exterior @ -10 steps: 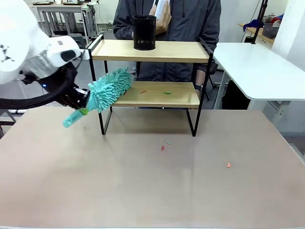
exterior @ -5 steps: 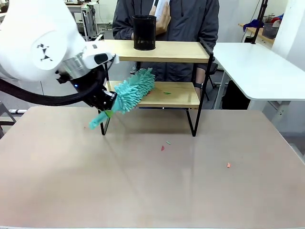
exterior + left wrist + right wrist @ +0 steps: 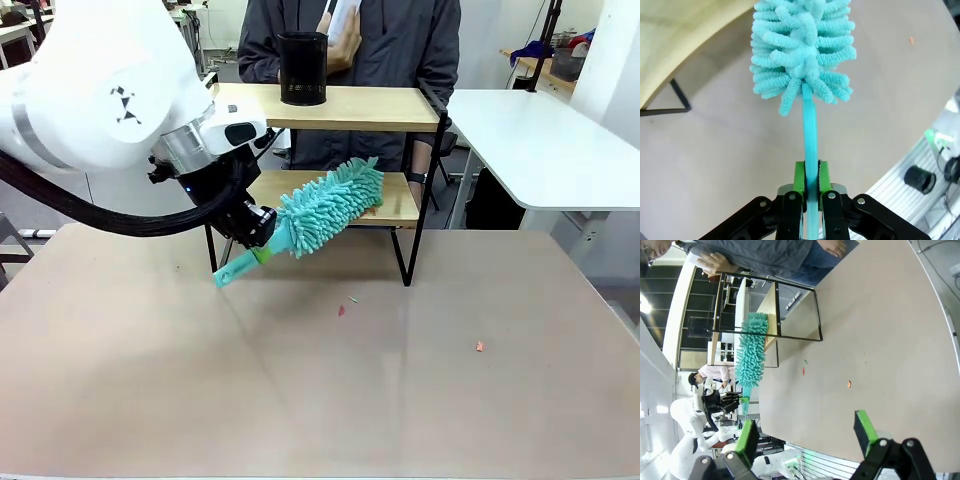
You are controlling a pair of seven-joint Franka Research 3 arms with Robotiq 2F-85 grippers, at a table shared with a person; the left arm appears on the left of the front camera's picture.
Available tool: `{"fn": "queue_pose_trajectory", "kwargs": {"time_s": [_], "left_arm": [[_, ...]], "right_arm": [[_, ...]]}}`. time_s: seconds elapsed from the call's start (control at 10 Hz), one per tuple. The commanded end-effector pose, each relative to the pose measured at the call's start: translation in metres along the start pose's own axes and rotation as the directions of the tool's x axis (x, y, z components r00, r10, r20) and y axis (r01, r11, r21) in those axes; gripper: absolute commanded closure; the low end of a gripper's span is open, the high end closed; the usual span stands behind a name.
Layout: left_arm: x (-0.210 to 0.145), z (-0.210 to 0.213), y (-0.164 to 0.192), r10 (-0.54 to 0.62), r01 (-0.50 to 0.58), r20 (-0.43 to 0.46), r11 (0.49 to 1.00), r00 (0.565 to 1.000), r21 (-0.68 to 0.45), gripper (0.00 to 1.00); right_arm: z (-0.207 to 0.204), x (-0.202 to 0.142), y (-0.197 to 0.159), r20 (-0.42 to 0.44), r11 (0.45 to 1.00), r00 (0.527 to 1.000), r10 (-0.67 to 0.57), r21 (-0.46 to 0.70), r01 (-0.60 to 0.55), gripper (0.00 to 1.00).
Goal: Clean the shelf.
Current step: Clean the remaining tier of the Shelf with the Duster once objects are removed.
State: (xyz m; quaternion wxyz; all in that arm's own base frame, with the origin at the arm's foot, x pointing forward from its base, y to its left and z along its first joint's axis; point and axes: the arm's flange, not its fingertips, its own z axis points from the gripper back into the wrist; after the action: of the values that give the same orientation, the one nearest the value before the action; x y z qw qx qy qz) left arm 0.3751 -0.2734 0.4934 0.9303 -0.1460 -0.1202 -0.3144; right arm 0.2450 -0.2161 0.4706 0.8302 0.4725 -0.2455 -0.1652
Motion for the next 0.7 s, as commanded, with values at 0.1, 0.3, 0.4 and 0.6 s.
{"fn": "queue_pose_trajectory", "kwargs": {"time_s": [0.1,0.3,0.4,0.6], "left_arm": [[-0.034,0.040,0.021,-0.215,0.206,-0.059,0.970,0.975,-0.126,0.88],[-0.068,0.064,0.031,-0.457,0.409,-0.208,0.882,0.865,-0.236,0.88],[-0.082,0.078,0.038,-0.464,0.417,-0.187,0.876,0.866,-0.244,0.88],[-0.108,0.107,0.050,-0.453,0.414,-0.098,0.868,0.886,-0.273,0.88]], "right_arm": [[-0.002,0.001,0.000,0.016,0.999,1.000,0.022,0.026,-0.023,0.00],[-0.002,0.001,0.000,0.016,0.999,1.000,0.022,0.026,-0.023,0.00],[-0.002,0.001,0.000,0.016,0.999,1.000,0.022,0.026,-0.023,0.00],[-0.002,0.001,0.000,0.016,0.999,1.000,0.022,0.026,-0.023,0.00]]}}
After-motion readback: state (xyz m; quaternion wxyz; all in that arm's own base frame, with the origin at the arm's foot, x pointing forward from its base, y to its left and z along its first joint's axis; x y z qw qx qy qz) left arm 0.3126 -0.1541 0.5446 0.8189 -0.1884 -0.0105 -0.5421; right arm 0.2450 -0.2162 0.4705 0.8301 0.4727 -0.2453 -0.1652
